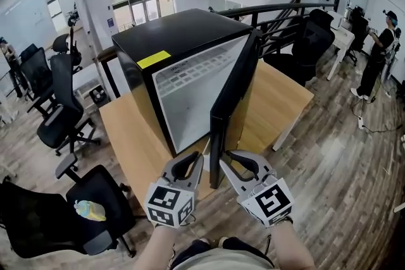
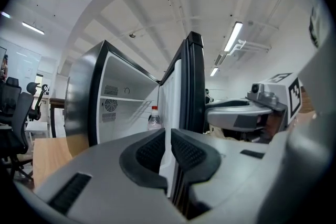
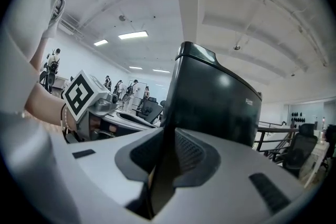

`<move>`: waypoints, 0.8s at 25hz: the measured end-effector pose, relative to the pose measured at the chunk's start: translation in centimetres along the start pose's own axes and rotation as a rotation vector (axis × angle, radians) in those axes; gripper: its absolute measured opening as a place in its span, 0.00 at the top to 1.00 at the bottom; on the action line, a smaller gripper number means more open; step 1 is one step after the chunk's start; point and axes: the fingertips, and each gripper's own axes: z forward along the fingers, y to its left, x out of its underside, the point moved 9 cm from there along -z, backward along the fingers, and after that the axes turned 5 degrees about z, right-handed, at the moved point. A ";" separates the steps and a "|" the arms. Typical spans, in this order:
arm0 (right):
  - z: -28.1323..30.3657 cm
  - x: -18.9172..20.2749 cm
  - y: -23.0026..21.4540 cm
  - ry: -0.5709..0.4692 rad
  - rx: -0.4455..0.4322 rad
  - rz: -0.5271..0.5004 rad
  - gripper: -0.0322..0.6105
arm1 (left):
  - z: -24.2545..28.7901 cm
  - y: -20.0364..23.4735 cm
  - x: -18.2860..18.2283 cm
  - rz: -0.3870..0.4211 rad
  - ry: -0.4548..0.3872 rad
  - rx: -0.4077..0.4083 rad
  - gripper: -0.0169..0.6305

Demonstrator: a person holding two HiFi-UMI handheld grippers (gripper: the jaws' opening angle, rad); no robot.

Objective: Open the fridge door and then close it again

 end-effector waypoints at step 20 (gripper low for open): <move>11.0 -2.8 -0.1 -0.067 -0.130 0.004 0.90 | -1.7 6.3 0.2 -0.053 -0.019 -0.169 0.92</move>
